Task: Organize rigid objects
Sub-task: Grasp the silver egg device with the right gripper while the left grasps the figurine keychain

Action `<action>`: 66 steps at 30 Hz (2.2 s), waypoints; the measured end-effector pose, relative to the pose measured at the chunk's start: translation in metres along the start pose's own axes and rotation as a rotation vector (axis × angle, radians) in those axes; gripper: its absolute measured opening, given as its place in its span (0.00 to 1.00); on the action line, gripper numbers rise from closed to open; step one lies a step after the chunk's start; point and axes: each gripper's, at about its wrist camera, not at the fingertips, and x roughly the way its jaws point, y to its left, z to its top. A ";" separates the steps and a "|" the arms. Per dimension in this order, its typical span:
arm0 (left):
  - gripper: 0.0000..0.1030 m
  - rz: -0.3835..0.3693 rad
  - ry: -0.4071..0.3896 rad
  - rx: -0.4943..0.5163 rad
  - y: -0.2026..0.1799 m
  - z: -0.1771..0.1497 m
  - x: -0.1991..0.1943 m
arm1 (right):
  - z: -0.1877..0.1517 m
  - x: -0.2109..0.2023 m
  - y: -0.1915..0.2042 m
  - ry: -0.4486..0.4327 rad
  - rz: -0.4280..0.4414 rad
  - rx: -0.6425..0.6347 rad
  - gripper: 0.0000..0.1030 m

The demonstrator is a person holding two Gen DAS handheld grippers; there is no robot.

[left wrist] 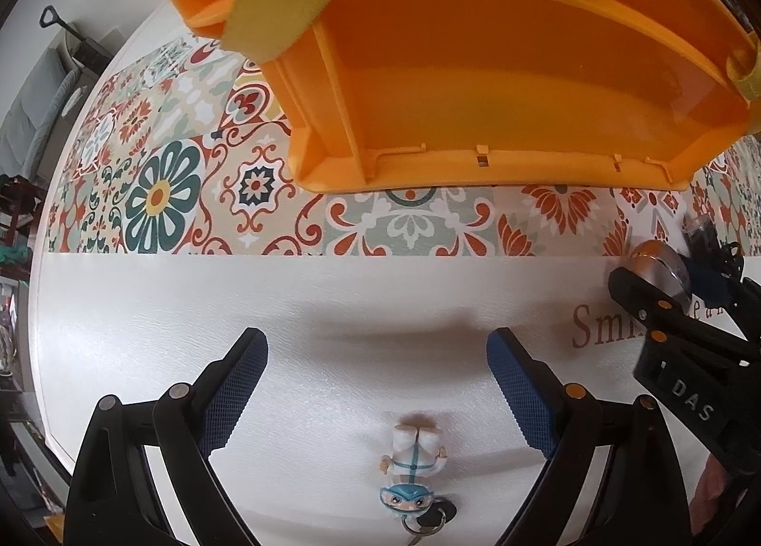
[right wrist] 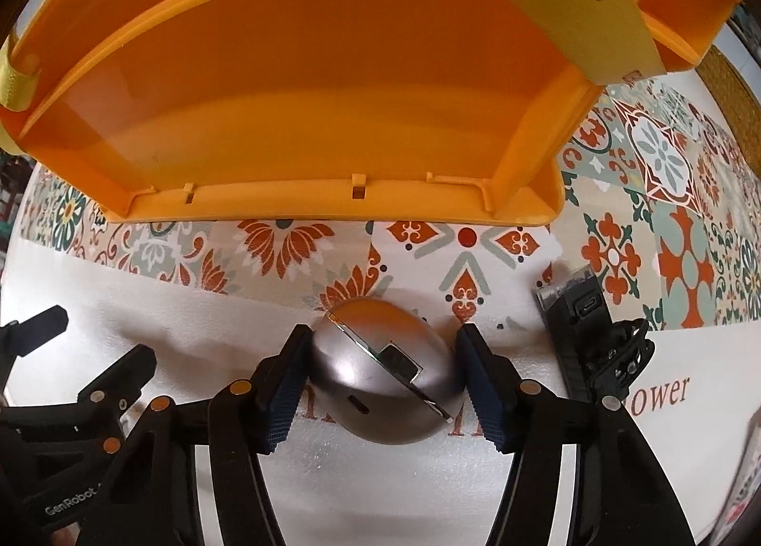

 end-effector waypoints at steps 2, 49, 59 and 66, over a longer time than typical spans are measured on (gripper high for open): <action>0.92 -0.009 -0.010 -0.004 0.002 -0.001 -0.004 | -0.004 -0.007 0.000 -0.012 0.005 0.006 0.60; 0.50 -0.211 -0.011 0.057 0.007 -0.086 -0.011 | -0.076 -0.063 -0.007 0.008 0.051 0.068 0.60; 0.26 -0.222 -0.049 0.055 0.003 -0.089 -0.011 | -0.079 -0.064 -0.007 0.007 0.053 0.067 0.60; 0.26 -0.213 -0.125 0.067 0.005 -0.084 -0.029 | -0.080 -0.071 -0.006 -0.017 0.056 0.062 0.60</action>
